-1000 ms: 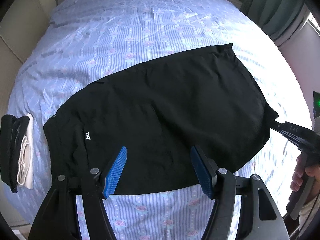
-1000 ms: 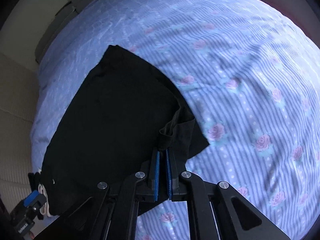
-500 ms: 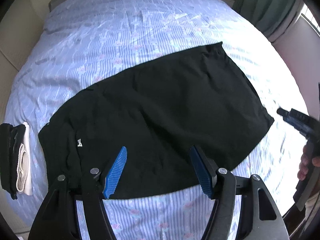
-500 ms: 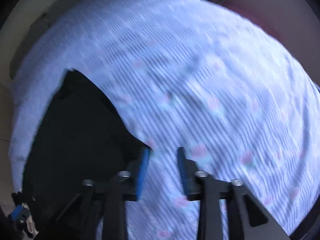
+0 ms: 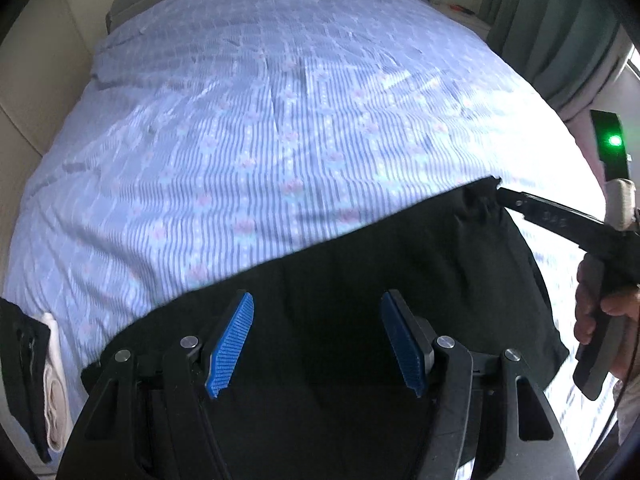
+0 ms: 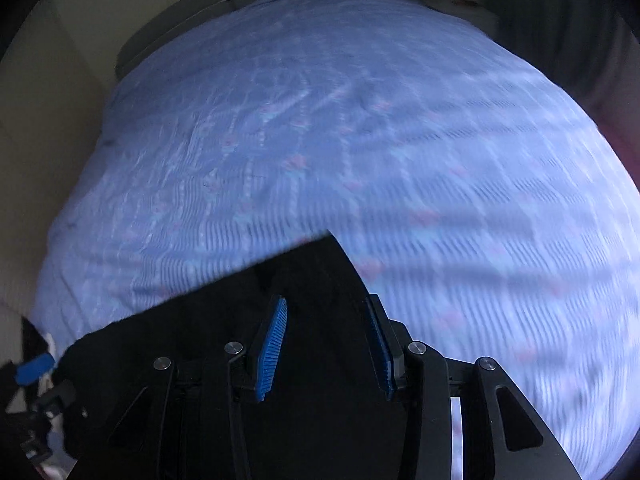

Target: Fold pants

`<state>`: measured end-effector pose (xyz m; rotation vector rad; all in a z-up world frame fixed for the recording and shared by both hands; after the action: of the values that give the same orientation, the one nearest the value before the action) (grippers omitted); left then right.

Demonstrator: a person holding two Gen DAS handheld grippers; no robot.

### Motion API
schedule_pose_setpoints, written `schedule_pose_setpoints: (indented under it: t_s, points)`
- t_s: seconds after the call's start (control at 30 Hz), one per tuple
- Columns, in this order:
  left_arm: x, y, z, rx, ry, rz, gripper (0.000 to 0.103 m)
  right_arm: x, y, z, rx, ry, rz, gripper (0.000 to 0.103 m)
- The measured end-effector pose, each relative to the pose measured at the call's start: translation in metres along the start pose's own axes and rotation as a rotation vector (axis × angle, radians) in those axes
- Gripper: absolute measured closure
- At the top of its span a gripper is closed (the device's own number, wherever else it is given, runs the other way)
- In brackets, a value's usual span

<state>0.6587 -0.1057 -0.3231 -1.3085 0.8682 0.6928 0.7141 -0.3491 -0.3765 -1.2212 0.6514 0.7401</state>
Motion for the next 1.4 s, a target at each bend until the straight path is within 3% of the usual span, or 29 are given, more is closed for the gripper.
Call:
schedule_pose_setpoints:
  t_s: [0.23,0.27,0.3,0.37,0.47,0.53,0.63,0.67,0.73,0.77,0.8,0.87,1.1,1.23,1.4]
  points:
    - [0.009,0.008,0.009,-0.037,0.006,0.025,0.037,0.037,-0.007,0.007,-0.037,0.025,0.038,0.062]
    - [0.011,0.01,0.01,-0.042,0.009,0.033,0.037,0.043,-0.007,0.009,-0.044,0.031,0.046,0.071]
    - [0.013,0.013,0.011,-0.048,0.012,0.039,0.037,0.046,-0.008,0.01,-0.055,0.036,0.051,0.086]
    - [0.014,0.016,0.013,-0.052,0.012,0.044,0.037,0.049,-0.01,0.015,-0.069,0.047,0.05,0.094]
    - [0.013,0.018,0.015,-0.047,0.005,0.041,0.037,0.046,-0.018,0.015,-0.069,0.079,0.026,0.096]
    - [0.012,0.018,0.019,-0.058,0.0,0.04,0.037,0.053,-0.024,0.009,-0.064,0.151,0.035,0.099]
    - [0.006,0.018,0.026,-0.068,-0.002,0.028,0.037,0.054,-0.025,0.006,-0.059,0.132,0.05,0.099]
    - [0.002,0.019,0.028,-0.066,-0.01,0.015,0.037,0.047,-0.027,0.006,-0.095,0.187,0.035,0.097]
    - [-0.007,0.024,0.034,-0.064,-0.02,-0.013,0.035,0.028,-0.03,0.008,-0.098,0.219,-0.006,0.08]
    - [-0.013,0.027,0.039,-0.067,-0.022,-0.028,0.035,0.012,-0.029,0.013,-0.094,0.213,-0.025,0.057]
    - [-0.019,0.031,0.043,-0.072,-0.02,-0.041,0.035,0.001,-0.027,0.018,-0.1,0.214,-0.037,0.048]
    - [-0.036,0.04,0.054,-0.084,-0.009,-0.069,0.035,-0.028,-0.02,0.033,-0.144,0.202,-0.074,0.048]
    - [-0.099,0.084,0.104,-0.123,-0.013,-0.122,0.026,-0.115,0.038,0.103,-0.205,0.086,-0.066,0.028]
    - [-0.125,0.126,0.147,-0.196,-0.045,-0.088,0.022,-0.144,0.087,0.148,-0.24,0.06,-0.016,0.026]
    - [-0.132,0.179,0.202,-0.277,-0.068,0.031,0.022,-0.159,0.146,0.194,-0.231,0.003,0.108,0.026]
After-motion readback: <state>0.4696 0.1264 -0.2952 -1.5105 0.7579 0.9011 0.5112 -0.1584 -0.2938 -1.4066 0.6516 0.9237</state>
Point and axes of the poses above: each gripper's, at about its wrist camera, not at the fingertips, and x roughly the way its jaws point, z to its left, y to its underside, the point moved 5 cm from there along x, roughly the way its jaws point, and after that the axes turned 8 degrees about -z, right-handed, at the moved point
